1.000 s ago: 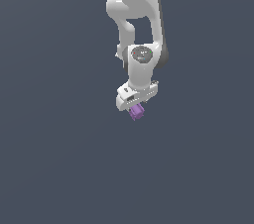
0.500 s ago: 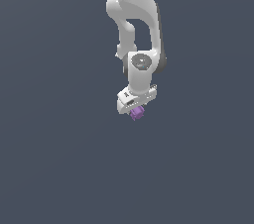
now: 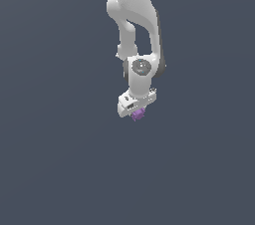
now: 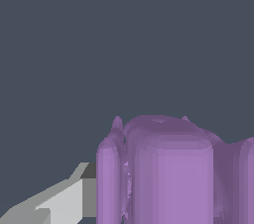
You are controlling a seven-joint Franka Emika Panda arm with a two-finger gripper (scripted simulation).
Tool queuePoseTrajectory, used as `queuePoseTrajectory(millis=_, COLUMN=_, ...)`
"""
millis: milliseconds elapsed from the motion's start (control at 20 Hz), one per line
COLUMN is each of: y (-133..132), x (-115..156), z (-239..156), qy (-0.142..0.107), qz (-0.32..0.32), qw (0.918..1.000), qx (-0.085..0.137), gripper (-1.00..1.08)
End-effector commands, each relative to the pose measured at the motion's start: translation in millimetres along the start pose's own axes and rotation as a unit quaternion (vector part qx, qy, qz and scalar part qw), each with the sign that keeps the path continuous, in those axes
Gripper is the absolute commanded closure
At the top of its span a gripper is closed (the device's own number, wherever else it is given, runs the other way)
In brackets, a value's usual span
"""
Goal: Pick up the object and move it to a goal position.
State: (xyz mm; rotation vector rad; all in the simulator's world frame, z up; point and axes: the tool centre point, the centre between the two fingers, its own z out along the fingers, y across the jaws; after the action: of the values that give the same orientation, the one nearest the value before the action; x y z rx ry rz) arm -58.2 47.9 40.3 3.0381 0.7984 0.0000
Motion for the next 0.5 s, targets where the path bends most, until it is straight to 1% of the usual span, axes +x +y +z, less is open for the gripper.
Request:
queuePoseTrajectory(millis=0, y=-0.5, x=0.3, z=0.9, qy=0.0, qz=0.0, qw=1.0, qx=0.0, gripper=1.08)
queuePoseTrajectory(millis=450, y=0.5, x=0.3, z=-1.0, qy=0.0, qz=0.0, qw=1.0, qx=0.0, gripper=1.08)
